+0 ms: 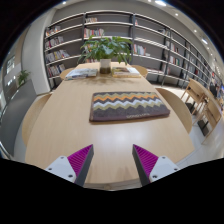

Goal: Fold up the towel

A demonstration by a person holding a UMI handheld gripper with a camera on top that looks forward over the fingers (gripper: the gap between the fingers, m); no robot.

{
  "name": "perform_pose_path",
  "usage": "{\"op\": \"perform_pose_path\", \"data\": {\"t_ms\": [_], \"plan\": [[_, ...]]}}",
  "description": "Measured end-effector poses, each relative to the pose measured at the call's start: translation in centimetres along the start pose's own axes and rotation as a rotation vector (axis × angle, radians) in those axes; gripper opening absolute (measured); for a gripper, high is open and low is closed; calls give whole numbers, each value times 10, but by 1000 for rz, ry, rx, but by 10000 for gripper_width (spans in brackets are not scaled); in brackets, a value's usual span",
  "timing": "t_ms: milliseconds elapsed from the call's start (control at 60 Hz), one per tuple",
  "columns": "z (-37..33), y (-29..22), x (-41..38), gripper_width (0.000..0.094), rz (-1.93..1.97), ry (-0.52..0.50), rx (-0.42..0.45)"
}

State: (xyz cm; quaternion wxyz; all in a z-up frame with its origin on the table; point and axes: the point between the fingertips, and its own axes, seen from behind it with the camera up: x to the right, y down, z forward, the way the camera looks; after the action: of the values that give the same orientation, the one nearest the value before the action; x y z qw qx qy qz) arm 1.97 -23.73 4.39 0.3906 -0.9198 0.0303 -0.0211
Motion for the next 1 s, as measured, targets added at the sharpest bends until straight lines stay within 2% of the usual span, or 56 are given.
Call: {"op": "perform_pose_path", "data": {"t_ms": [300, 433, 550, 667, 750, 800, 1000], "plan": [[130, -104, -68, 775, -47, -66, 29], [173, -136, -79, 717, -78, -71, 34], [199, -123, -72, 585, -128, -22, -46], [199, -123, -67, 451, -138, -5, -32], [198, -122, -59, 291, -161, 24, -27], [199, -123, -50, 93, -200, 52, -31], [189, -131, -49, 68, -161, -59, -54]]}}
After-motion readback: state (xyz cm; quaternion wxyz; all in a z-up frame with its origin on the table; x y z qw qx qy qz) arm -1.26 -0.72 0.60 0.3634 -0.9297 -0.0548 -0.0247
